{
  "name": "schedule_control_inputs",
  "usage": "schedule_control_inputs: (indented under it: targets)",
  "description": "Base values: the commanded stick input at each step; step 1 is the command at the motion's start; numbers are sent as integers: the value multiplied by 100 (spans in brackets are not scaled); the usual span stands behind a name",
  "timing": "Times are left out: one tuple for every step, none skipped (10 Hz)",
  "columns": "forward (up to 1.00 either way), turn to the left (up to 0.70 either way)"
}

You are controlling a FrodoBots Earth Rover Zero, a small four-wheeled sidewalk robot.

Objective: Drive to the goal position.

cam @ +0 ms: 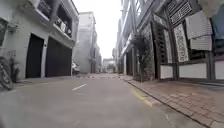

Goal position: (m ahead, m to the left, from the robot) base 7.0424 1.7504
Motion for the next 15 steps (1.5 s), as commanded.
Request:
schedule_control_inputs:
  targets:
    - [46,0]
    - [46,0]
    - [46,0]
    - [46,0]
    - [46,0]
    - [46,0]
    - [46,0]
    - [46,0]
    - [46,0]
    - [46,0]
    - [46,0]
    - [46,-11]
    - [46,-33]
    - [46,-46]
    - [46,-46]
